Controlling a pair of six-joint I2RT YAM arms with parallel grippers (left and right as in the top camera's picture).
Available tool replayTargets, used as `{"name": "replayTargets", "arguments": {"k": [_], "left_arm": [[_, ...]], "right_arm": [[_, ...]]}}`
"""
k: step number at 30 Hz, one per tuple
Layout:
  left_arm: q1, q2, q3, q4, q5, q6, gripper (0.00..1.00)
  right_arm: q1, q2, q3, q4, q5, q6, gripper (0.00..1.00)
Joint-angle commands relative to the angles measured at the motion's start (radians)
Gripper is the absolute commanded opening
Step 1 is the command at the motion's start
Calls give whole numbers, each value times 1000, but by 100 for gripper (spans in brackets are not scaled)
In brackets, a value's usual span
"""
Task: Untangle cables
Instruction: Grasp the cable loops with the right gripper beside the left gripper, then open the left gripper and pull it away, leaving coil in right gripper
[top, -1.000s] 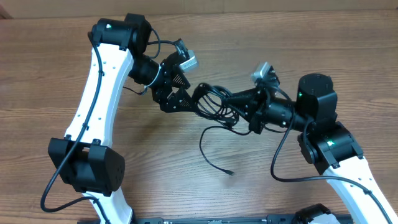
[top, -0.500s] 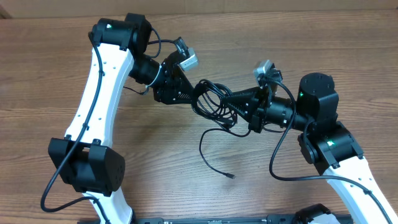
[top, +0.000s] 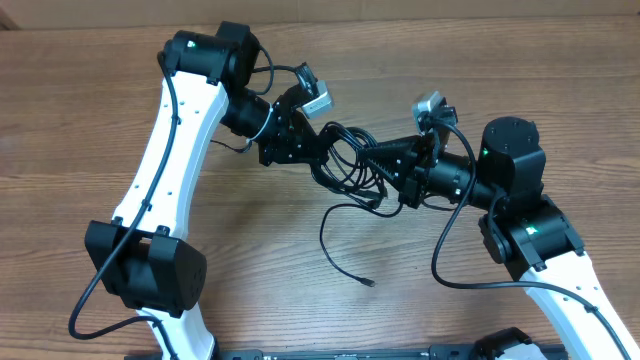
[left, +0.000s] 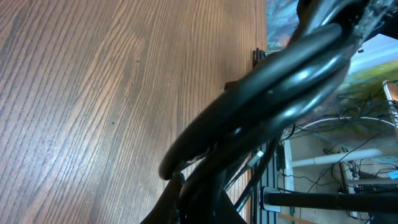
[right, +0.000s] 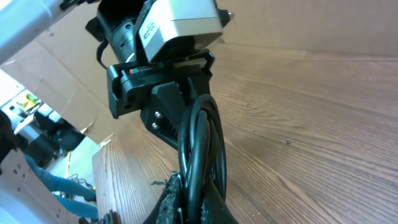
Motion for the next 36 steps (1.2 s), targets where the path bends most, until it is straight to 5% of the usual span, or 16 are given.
{"name": "replayTargets", "arguments": {"k": [1, 8, 11, 22, 23, 25, 27, 29, 35, 36], "left_arm": [[-6, -40, 20, -1, 29, 8, 28], [-6, -40, 20, -1, 26, 9, 40], [-6, -40, 20, -1, 26, 8, 4], [-6, -40, 20, -1, 28, 9, 4], [-6, -40, 20, -2, 30, 9, 4], [-9, -40, 20, -5, 28, 11, 4], [-14, -40, 20, -18, 27, 50, 4], [-27, -40, 20, -30, 27, 103, 4], [-87, -40, 20, -13, 31, 137, 4], [-99, -40, 20, -7, 30, 138, 4]], "right_arm": [[6, -11, 32, 9, 87, 37, 4], [6, -11, 32, 8, 110, 37, 4], [6, -11, 32, 6, 109, 37, 4], [6, -11, 32, -19, 109, 29, 4], [6, -11, 32, -29, 109, 29, 16], [6, -10, 32, -48, 109, 2, 70], [6, -10, 32, -61, 109, -54, 90], [6, -10, 32, -72, 109, -92, 100], [7, 17, 32, -78, 104, -104, 100], [8, 26, 32, -82, 97, -104, 93]]}}
